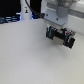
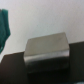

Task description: Open the kcup holder, insert the kcup into the holder, and close the kcup holder

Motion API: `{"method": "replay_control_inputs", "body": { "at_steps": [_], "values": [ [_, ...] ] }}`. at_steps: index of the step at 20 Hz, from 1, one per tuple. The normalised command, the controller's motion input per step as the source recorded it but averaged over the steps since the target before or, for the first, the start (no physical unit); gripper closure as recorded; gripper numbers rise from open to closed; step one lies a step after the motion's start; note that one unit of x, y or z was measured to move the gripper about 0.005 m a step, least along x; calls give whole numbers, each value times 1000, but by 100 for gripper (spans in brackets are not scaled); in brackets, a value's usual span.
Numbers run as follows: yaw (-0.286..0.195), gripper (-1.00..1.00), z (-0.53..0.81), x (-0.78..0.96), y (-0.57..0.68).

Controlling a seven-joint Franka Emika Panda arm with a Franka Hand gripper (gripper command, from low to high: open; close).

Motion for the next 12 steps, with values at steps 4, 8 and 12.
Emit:
{"method": "replay_control_inputs", "body": {
  "at_steps": [4,8,12],
  "values": [
    [217,-100,-173,170,212],
    [215,-100,-189,63,245],
    [203,-100,-139,-77,269]
  ]
}}
